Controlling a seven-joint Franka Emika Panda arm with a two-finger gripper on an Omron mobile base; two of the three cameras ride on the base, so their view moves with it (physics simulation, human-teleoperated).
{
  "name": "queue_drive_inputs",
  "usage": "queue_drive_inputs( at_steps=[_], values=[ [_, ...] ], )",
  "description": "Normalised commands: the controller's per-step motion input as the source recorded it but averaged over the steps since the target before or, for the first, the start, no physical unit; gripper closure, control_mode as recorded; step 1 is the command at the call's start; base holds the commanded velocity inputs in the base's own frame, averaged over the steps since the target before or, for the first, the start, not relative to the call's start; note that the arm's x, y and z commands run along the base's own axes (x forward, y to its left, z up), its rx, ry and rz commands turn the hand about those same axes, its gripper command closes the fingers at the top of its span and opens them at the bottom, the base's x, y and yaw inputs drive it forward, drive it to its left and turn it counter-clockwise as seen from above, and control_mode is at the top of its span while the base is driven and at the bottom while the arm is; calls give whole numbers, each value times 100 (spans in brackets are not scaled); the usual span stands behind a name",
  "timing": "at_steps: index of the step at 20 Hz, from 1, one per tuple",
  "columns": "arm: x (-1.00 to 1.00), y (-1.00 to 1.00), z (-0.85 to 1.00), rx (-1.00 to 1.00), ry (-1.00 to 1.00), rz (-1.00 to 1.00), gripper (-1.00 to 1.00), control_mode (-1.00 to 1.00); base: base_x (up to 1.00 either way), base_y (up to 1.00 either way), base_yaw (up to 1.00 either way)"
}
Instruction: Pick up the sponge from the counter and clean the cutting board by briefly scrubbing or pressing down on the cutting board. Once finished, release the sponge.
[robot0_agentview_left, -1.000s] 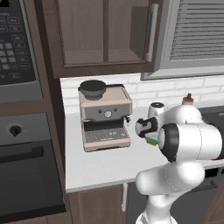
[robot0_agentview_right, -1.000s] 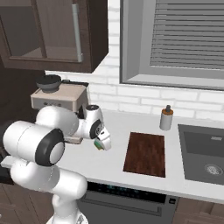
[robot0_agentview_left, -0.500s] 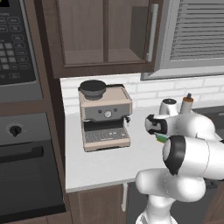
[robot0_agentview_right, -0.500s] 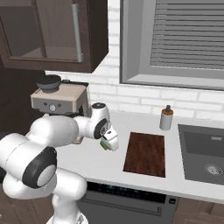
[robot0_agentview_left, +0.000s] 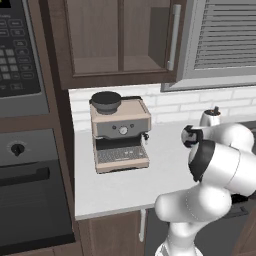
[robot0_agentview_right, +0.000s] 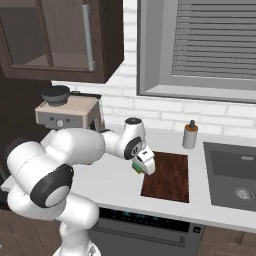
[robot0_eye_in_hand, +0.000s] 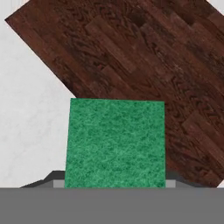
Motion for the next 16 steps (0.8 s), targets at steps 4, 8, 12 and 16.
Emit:
queue_drive_inputs(
  at_steps=[4,8,12,16],
  values=[
    [0,-48,-7,0,0,0,100,-100,0,0,0],
    [6,-29,-22,0,0,0,100,-100,0,0,0],
    [30,-12,-18,2,0,0,100,-100,0,0,0],
    [32,-7,-9,3,0,0,100,-100,0,0,0]
  ],
)
